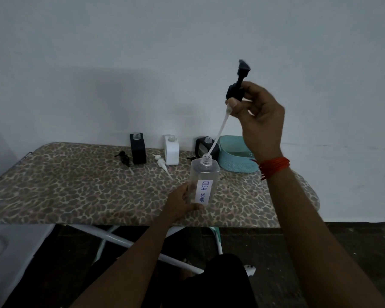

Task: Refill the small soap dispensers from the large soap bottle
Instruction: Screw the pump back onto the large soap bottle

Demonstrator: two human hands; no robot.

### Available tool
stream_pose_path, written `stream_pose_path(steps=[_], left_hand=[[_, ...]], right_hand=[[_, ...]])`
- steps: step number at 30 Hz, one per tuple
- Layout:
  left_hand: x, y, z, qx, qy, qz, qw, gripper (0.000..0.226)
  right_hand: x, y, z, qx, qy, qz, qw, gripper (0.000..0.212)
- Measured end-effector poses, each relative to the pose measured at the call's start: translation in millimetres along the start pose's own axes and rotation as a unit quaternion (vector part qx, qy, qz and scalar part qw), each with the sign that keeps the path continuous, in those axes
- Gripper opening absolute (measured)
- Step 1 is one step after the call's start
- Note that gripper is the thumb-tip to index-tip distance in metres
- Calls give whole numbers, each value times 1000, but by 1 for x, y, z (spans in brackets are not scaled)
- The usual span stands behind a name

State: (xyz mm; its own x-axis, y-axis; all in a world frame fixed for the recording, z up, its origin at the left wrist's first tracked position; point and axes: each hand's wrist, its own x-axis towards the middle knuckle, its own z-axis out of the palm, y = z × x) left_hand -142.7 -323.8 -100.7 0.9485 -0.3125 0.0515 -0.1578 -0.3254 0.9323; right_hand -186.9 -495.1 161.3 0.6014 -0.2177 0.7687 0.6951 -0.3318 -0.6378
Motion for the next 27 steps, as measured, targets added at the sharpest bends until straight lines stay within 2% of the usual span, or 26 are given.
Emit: stream_pose_path(steps=[5, 10, 19, 23, 27], left_hand=[[0, -1, 0, 3, 1, 8, 1000, 88], [1, -1, 1, 1, -4, 1, 1000, 96], [3, -3, 1, 15, -6, 14, 1000, 95], [3, -4, 3, 18, -2, 9, 1000, 97], [2, -4, 3, 18, 2, 14, 1000, 93]], right_hand=[[-32, 38, 16, -18, -37, 49, 998, 31], [-75, 88, 20, -39, -95, 111, 988, 34], [-96, 113, 22, -40, -89, 168, 981, 30], [-90, 115, 27, -54, -111, 188, 974, 38], [-89, 111, 39, -100, -126, 200, 967, 59]])
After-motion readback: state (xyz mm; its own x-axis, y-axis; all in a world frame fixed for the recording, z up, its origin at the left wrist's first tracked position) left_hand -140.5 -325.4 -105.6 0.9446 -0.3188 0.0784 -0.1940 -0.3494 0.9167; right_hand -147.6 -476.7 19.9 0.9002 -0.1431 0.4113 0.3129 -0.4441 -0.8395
